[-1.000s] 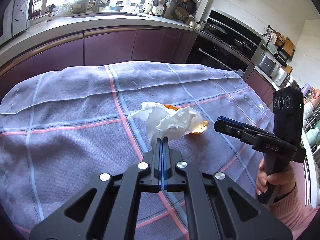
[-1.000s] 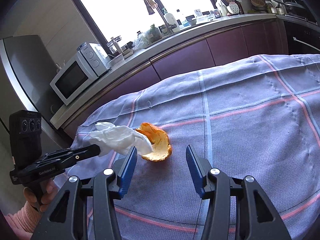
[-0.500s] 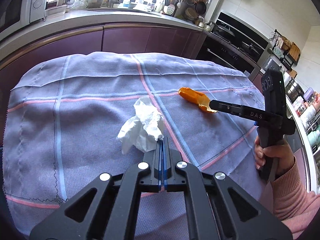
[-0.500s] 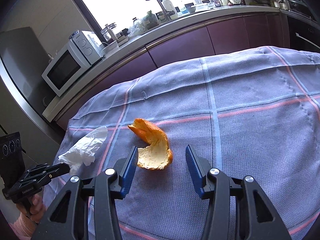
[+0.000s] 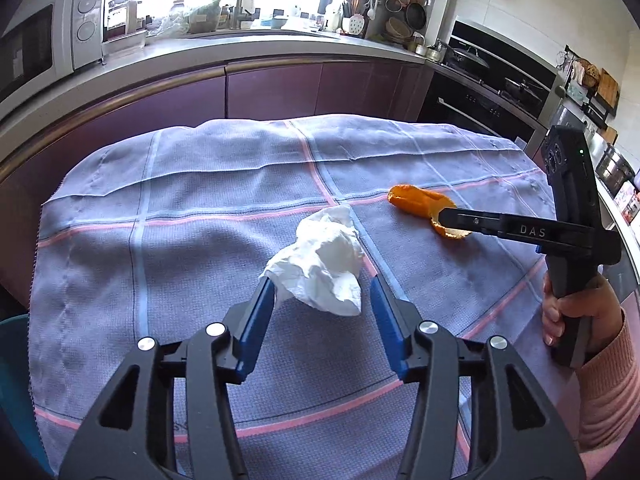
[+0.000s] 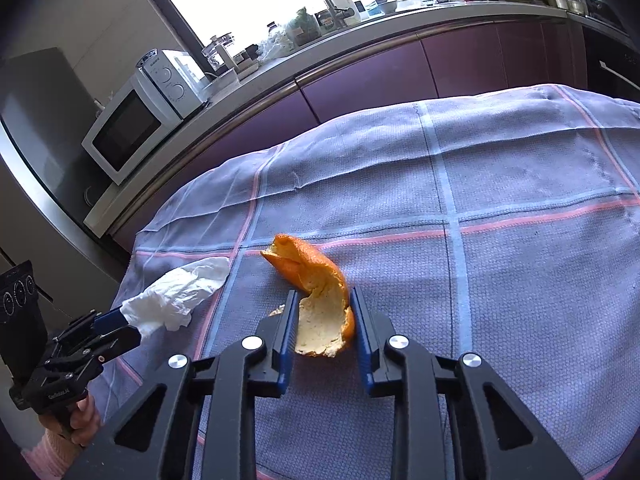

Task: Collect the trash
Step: 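Grasp the white tissue with the left tool while the right tool grasps the orange peel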

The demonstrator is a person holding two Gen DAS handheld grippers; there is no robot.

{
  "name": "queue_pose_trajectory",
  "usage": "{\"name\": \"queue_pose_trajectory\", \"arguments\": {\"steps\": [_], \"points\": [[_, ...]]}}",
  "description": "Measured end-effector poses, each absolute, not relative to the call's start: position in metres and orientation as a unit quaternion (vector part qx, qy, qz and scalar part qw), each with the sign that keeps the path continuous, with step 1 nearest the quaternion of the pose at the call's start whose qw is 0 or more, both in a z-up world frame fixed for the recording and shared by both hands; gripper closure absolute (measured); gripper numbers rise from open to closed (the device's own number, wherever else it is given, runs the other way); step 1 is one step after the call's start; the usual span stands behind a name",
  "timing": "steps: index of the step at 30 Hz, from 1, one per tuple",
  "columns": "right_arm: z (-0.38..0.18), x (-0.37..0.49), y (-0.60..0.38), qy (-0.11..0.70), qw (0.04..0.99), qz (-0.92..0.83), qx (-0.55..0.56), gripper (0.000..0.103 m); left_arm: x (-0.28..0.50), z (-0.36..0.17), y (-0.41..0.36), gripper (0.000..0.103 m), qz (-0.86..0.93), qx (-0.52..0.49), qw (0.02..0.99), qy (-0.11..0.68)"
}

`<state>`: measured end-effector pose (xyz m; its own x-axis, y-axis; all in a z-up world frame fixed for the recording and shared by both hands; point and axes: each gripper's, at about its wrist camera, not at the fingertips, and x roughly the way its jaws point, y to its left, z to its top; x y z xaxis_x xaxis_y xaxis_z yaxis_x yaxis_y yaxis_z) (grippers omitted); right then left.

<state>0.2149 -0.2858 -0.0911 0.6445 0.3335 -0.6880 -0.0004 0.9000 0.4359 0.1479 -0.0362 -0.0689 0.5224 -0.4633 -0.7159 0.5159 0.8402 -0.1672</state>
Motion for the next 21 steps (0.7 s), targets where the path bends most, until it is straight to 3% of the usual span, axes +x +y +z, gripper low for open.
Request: {"name": "queue_pose_trajectory", "arguments": {"steps": [1, 5, 8, 21], "points": [[-0.092, 0.216, -0.286, 0.412, 0.882, 0.095, 0.206, 0.088, 0.15, -0.072, -0.038, 0.058, -0.28, 0.035, 0.87, 0.404], [-0.094, 0.216, -0.291, 0.413, 0.878, 0.1, 0.221, 0.097, 0.158, -0.083, -0.043, 0.085, -0.284, 0.022, 0.859, 0.426], [-0.092, 0.215, -0.292, 0.408, 0.879, 0.102, 0.224, 0.098, 0.16, -0.086, -0.042, 0.094, -0.29, 0.009, 0.855, 0.431], [-0.08, 0.195, -0.292, 0.373, 0.883, 0.131, 0.254, 0.099, 0.14, -0.062, -0.023, 0.097, -0.297, -0.007, 0.868, 0.397]]}}
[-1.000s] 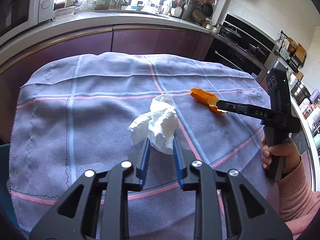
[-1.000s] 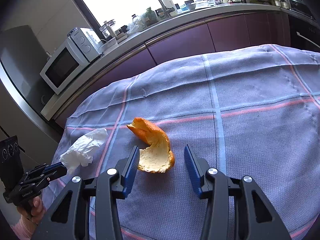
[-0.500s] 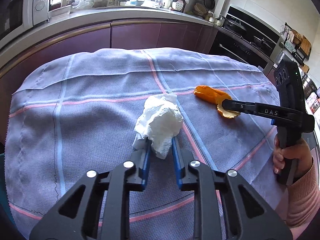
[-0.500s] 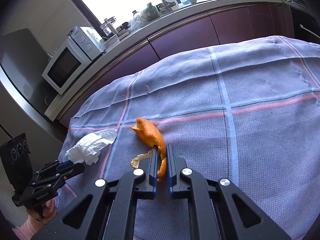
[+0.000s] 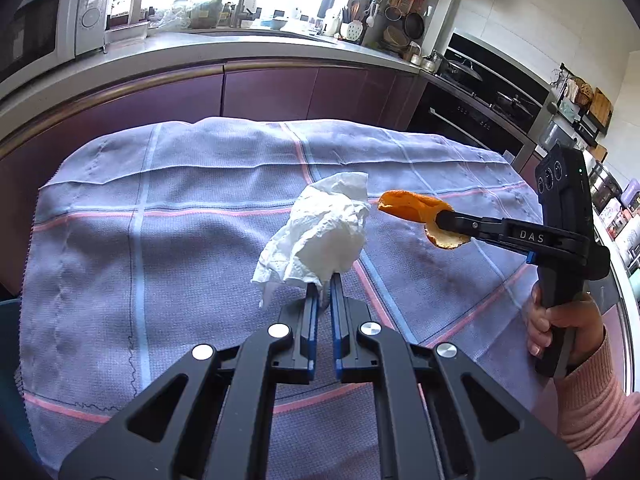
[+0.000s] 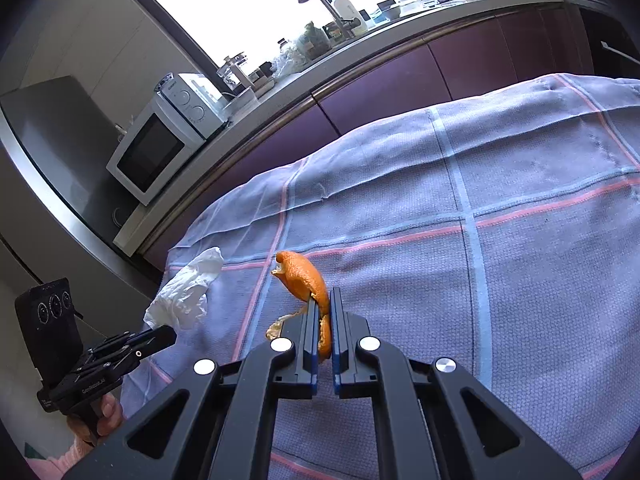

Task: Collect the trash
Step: 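Carry the tissue and orange peel over the teal bin with both tools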

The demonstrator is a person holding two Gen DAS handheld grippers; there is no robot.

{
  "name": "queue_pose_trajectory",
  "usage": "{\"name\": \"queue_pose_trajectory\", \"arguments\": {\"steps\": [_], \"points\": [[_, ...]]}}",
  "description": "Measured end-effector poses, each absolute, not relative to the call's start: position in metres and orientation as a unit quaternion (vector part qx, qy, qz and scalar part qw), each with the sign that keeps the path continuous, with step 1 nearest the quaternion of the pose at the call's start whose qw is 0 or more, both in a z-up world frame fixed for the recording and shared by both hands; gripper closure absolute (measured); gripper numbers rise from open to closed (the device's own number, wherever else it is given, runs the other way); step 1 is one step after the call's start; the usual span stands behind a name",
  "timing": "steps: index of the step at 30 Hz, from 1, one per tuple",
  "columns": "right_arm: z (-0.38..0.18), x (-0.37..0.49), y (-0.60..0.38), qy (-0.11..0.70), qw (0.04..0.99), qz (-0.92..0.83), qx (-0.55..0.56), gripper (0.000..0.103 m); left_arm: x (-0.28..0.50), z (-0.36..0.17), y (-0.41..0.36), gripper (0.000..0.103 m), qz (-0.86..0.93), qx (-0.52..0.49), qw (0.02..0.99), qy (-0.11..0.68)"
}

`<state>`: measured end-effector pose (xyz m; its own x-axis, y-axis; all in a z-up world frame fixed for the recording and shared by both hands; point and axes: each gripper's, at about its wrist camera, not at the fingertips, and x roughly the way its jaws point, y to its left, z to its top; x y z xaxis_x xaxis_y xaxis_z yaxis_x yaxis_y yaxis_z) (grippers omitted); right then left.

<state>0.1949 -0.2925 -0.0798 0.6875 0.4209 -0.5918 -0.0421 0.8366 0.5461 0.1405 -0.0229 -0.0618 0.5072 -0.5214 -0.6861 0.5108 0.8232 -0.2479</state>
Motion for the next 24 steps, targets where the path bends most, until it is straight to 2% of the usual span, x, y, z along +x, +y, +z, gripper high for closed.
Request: {"name": "queue_pose_trajectory", "arguments": {"steps": [24], "points": [[-0.042, 0.181, -0.233, 0.342, 0.881, 0.218, 0.246, 0.099, 0.085, -0.02, 0.057, 0.097, -0.254, -0.015, 0.903, 0.347]]}}
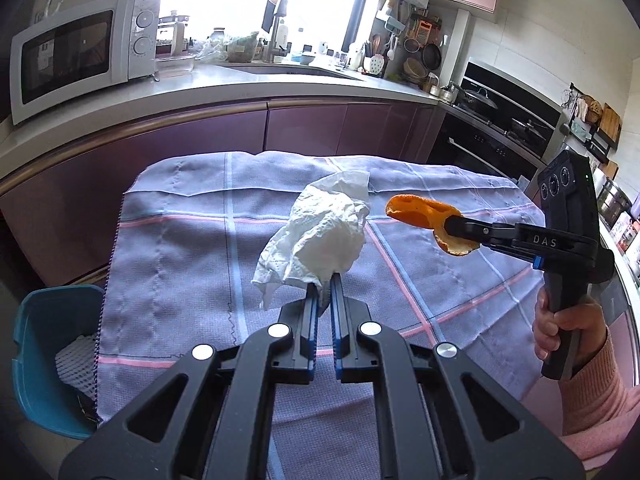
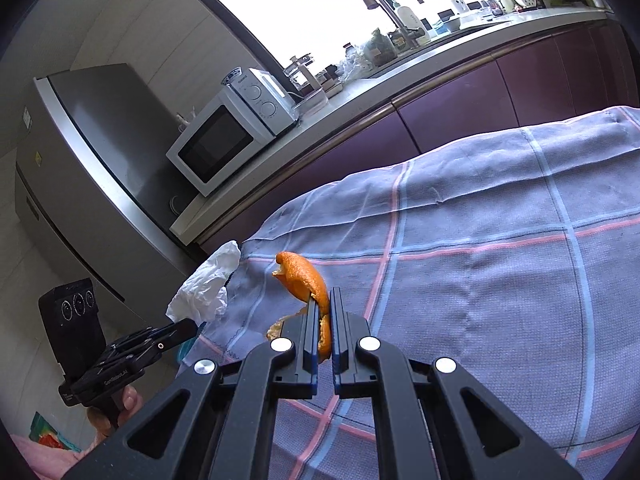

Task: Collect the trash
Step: 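Carry the tissue and orange peel over the teal bin with both tools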

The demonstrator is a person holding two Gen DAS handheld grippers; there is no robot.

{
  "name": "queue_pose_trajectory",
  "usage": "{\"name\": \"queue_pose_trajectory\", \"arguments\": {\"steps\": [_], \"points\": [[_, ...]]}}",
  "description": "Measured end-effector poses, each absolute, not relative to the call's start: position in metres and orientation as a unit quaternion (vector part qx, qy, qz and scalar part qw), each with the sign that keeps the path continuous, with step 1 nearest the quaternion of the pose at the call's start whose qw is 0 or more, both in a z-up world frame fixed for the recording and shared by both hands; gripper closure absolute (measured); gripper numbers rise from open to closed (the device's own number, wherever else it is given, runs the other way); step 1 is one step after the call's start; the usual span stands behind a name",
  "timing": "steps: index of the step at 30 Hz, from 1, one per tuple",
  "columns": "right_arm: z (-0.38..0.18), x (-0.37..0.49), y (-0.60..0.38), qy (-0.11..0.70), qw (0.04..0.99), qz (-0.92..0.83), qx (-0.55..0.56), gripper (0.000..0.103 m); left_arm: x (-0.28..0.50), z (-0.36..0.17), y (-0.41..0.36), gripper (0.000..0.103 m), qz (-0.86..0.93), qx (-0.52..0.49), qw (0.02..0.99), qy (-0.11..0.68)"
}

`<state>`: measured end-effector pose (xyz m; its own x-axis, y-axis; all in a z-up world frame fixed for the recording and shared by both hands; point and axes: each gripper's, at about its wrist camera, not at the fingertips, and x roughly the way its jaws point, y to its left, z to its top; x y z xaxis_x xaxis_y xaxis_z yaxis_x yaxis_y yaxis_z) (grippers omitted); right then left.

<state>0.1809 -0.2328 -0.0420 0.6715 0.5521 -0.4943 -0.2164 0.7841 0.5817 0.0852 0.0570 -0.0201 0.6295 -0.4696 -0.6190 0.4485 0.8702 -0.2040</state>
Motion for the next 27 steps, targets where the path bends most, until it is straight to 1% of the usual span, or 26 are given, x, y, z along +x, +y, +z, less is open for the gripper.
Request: {"name": "queue_pose_trajectory", "arguments": {"steps": [11, 27], "points": [[-0.038, 0.187, -0.201, 0.346, 0.873, 0.246, 0.239, 0.099, 0.07, -0.012, 0.089, 0.097, -0.229, -0.014, 0.914, 0.334], [-0.039, 0.193, -0.158, 0.359, 0.86, 0.281, 0.228, 0.099, 0.057, -0.01, 0.131, 0.097, -0.192, -0.031, 0.922, 0.334]]}}
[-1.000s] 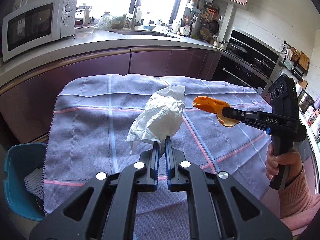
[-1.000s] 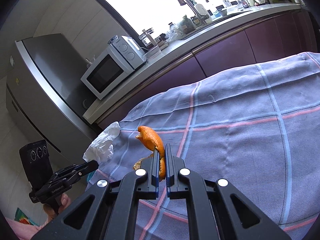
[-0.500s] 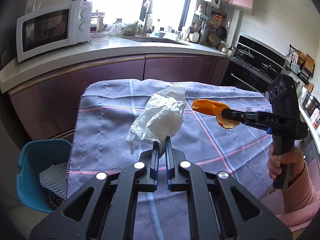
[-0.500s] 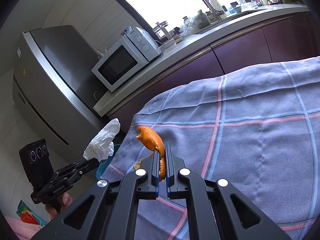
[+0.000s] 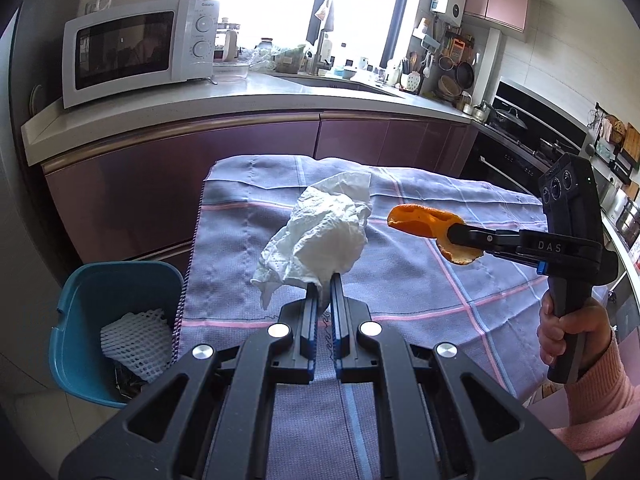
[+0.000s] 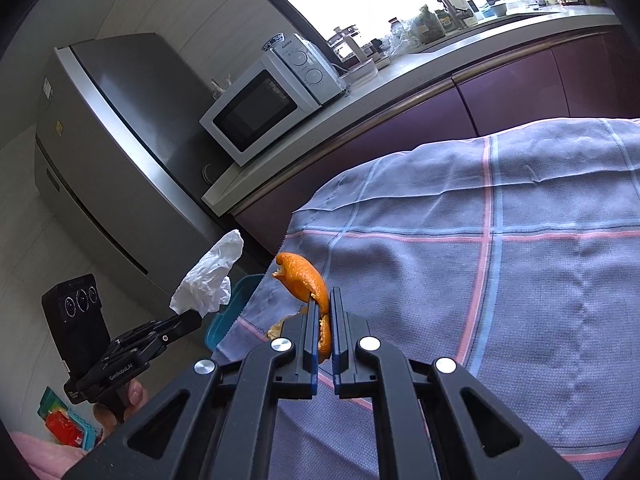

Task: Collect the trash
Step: 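Carry the tissue and orange peel over the teal bin with both tools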

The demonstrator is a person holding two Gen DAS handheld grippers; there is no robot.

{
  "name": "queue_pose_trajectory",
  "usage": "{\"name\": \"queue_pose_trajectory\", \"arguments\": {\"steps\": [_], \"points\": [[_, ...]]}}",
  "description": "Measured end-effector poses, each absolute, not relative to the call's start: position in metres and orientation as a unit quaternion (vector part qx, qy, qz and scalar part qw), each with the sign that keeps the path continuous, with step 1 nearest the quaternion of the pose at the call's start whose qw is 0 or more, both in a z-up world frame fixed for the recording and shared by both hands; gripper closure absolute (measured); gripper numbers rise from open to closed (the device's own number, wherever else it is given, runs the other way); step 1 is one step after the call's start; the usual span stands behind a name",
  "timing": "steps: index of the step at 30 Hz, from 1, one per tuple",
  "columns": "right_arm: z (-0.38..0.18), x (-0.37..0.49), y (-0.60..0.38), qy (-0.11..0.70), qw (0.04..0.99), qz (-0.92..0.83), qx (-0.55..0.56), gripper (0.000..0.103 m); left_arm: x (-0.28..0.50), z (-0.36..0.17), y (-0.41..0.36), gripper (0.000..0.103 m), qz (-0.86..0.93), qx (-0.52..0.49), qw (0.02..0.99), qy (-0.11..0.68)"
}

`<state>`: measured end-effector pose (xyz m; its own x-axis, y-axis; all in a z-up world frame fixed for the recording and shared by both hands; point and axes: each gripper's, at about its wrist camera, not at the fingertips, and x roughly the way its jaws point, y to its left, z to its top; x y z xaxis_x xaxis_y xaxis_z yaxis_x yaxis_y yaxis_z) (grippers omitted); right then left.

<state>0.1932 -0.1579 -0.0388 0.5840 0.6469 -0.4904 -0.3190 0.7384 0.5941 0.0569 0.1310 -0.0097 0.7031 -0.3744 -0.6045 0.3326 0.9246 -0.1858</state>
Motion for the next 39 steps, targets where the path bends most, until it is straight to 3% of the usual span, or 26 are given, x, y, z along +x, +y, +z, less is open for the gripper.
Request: {"name": "queue_pose_trajectory", "arguments": {"steps": [39], "points": [[-0.037, 0.217, -0.072, 0.39, 0.832, 0.345, 0.19, 0.099, 0.047, -0.019, 0.211, 0.097, -0.114, -0.067, 0.934, 0.332]]}}
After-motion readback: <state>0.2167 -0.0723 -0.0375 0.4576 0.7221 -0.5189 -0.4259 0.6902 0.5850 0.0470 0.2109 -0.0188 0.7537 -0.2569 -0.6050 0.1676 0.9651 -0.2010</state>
